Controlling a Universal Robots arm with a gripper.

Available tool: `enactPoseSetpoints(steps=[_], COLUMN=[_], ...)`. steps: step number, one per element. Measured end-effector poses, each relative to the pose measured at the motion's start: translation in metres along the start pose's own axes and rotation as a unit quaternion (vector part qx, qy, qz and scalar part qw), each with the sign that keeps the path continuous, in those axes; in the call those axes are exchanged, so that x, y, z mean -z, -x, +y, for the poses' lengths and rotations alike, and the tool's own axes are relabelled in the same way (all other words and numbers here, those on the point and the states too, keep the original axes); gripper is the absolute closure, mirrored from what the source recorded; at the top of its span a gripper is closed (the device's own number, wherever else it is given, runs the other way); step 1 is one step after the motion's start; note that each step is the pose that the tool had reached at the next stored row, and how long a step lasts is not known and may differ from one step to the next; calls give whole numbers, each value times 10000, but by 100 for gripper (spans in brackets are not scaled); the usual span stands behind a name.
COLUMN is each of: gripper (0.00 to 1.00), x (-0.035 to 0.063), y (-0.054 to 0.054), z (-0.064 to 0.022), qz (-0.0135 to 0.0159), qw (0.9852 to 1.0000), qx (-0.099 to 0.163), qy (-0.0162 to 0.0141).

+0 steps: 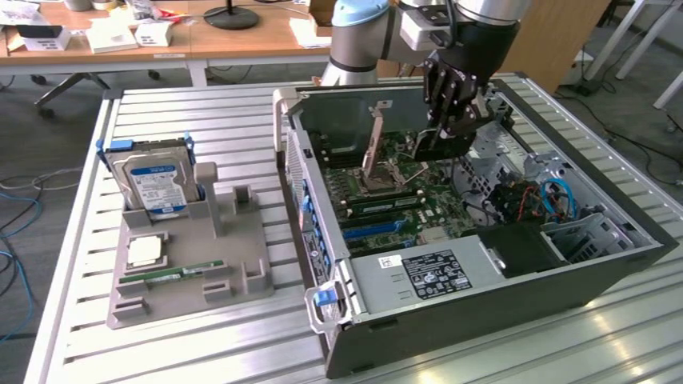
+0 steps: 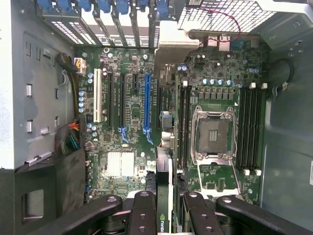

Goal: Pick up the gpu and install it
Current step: 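Insert the gpu into the slot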

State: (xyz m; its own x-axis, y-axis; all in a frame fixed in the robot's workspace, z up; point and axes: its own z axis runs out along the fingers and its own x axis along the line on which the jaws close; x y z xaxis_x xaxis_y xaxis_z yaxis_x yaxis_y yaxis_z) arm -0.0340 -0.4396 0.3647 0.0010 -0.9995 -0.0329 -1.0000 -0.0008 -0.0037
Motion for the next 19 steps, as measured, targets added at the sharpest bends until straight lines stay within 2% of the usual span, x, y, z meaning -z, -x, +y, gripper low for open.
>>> enactPoseSetpoints(steps=[13,19], gripper=[74,74], x=[3,3], y=[-90,-95], z=[1,0], qz=[0,0], qw=[10000,10000], qx=[0,0], qy=[0,0])
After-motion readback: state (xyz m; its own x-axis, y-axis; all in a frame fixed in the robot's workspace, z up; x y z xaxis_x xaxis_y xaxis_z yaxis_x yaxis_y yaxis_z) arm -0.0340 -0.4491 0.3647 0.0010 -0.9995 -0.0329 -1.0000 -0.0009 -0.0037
